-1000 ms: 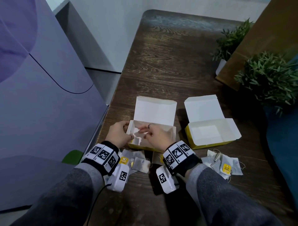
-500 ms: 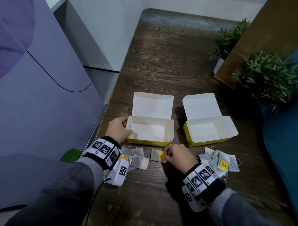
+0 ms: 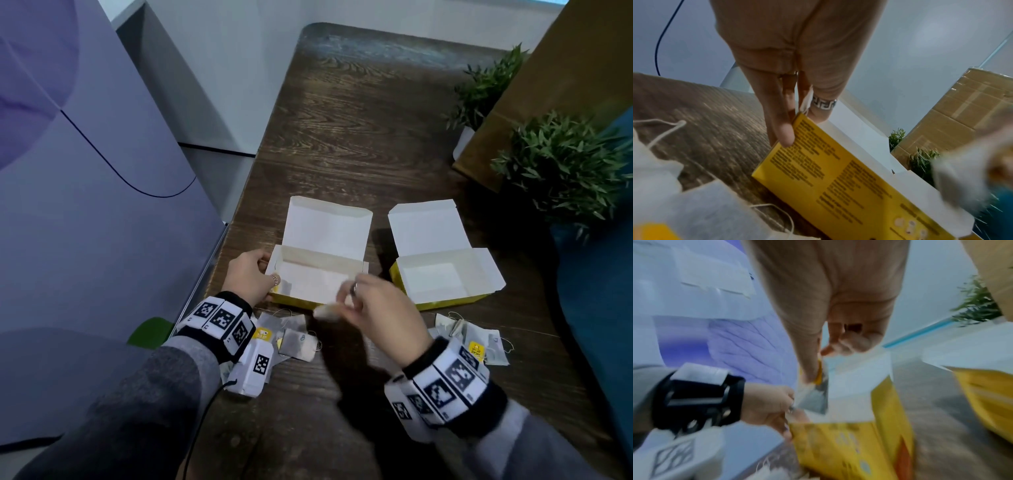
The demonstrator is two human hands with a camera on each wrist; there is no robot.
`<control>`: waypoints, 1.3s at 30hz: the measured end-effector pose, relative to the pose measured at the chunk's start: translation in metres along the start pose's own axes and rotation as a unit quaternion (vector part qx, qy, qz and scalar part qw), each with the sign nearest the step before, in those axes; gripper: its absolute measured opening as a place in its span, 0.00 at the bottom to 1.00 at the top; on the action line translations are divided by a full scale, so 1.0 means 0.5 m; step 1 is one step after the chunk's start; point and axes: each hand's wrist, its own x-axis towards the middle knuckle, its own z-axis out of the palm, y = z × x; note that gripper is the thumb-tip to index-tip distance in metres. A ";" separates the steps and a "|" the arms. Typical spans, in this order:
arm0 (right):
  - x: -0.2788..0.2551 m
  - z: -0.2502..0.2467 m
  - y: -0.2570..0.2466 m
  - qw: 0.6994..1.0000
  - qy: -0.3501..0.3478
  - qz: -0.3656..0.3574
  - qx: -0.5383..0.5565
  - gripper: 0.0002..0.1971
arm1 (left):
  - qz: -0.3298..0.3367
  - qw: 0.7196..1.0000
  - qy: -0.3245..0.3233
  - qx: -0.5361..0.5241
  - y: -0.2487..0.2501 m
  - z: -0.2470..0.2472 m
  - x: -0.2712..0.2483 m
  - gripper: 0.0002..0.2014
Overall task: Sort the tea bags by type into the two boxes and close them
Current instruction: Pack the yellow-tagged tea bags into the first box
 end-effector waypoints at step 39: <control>0.004 0.100 -0.004 0.961 -0.264 0.029 0.073 0.11 | 0.024 0.995 -0.001 0.102 -0.003 0.011 0.001 0.11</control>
